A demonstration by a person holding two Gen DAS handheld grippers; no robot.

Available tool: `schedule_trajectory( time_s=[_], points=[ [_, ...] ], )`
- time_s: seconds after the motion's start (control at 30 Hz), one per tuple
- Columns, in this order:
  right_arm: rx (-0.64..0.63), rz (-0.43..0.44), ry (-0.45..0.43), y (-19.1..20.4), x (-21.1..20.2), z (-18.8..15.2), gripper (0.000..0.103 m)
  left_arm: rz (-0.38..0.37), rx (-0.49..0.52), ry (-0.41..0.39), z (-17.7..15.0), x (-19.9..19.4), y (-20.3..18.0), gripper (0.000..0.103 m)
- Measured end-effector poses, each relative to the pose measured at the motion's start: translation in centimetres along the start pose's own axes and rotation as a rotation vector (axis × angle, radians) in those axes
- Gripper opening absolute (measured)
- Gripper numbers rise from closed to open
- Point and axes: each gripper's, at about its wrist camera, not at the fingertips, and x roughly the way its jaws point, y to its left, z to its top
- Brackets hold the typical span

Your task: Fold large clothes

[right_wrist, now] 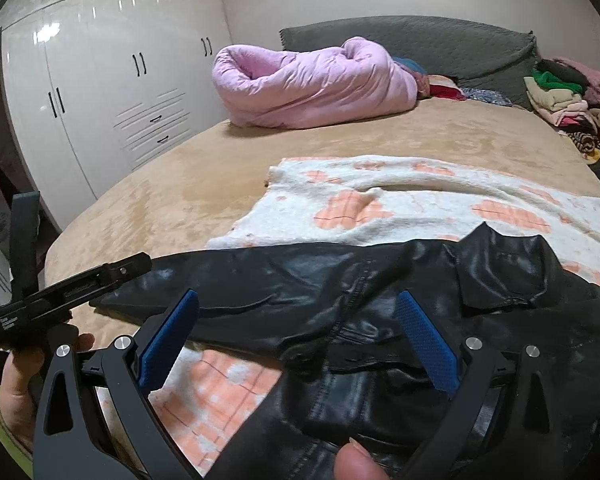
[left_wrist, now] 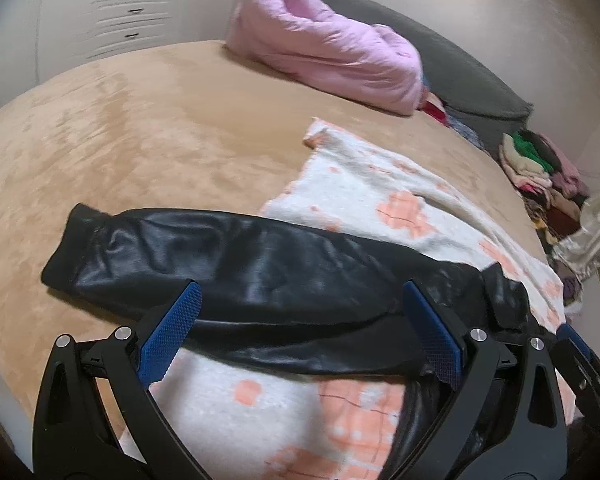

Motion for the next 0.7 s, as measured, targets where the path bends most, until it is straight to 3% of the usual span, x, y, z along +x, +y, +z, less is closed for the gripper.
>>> schedule_trajectory(
  time_s=[0.37, 0.7],
  points=[
    [-0.059, 0.038, 0.045, 3.0, 2.2, -0.5, 0.099, 0.126, -0.165, 0.000, 0.4, 1.2, 5.1, 0.094],
    [-0.072, 0.034, 0.061, 2.7, 2.1, -1.3, 0.099, 0.202, -0.315, 0.000, 0.0, 1.7, 9.0, 0.094]
  ],
)
